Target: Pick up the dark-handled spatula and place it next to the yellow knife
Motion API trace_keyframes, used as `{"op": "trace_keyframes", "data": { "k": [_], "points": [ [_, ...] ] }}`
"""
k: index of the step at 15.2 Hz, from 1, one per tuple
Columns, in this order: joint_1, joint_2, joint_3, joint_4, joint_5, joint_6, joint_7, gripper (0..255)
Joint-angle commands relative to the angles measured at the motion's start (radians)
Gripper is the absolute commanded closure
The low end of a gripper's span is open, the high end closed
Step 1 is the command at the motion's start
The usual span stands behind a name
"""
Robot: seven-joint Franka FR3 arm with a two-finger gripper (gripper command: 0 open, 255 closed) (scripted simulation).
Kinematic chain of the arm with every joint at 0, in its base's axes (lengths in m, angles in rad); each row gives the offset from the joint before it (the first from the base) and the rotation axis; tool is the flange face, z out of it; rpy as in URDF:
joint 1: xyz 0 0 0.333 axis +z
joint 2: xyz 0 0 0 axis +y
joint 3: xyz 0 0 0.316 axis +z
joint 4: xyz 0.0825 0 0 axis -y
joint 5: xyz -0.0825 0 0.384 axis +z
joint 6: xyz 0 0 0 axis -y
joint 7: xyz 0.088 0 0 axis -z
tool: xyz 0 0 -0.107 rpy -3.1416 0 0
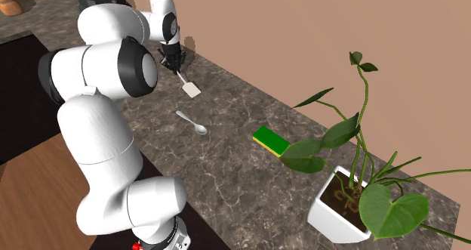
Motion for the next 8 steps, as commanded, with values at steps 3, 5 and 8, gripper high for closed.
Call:
{"op": "trace_keyframes", "data": {
  "k": [3,5,8],
  "points": [
    [0.041,0.069,0.027,0.099,0.002,-0.026,0.075,255],
    [0.06,0.112,0.039,0.163,0.003,-0.045,0.11,255],
    [0.086,0.185,0.055,0.275,0.005,-0.082,0.162,255]
  ]
}}
